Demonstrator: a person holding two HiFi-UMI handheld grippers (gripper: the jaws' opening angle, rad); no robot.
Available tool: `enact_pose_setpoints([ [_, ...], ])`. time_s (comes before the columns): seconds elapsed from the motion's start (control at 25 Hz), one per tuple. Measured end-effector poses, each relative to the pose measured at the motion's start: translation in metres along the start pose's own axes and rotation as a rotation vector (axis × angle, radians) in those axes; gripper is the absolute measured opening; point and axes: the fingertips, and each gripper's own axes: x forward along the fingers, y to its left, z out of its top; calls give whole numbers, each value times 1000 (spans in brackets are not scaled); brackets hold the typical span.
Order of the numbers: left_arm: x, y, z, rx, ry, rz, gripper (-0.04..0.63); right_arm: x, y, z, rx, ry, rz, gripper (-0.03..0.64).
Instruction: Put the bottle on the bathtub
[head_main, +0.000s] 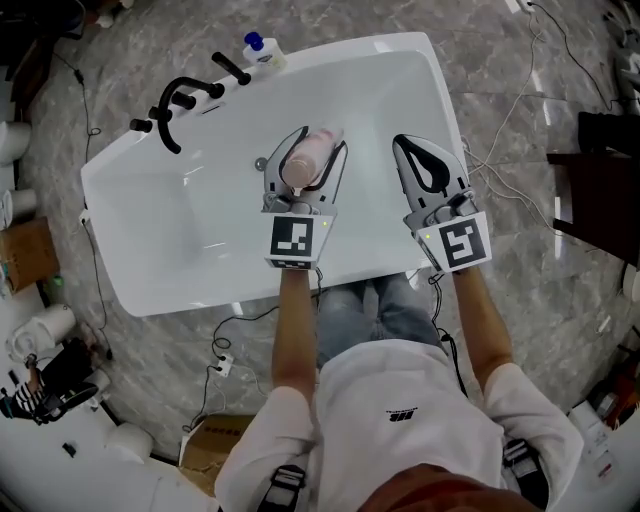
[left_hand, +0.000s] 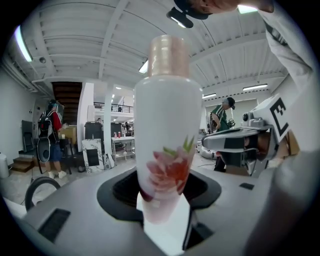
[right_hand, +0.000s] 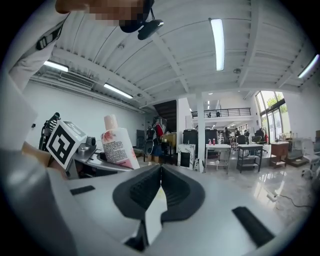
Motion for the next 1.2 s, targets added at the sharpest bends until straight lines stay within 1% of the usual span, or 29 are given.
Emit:
enact_pose_setpoints([
  [0.08,14,11,-15,-13,2,3,227,16,-3,-12,12,0,-10,-5],
  [0.2,34,27,-37,-21,8,6,227,39,-10,-36,0,19,-15,-5],
  [0.44,71,55,-76,-12,24,15,227,81,-25,-82,-42,54,-9,-5],
  [0.56,84,67,-93,-4,31,17,227,103,-26,-97,-35,58,-2,-5],
  [0.84,122,94,-126,0,39,21,227,151,-36,-136,-64,84,23,-5],
  [1.2,177,124,-158,11,38,29,227,206,-56,-177,-79,86,49,-5],
])
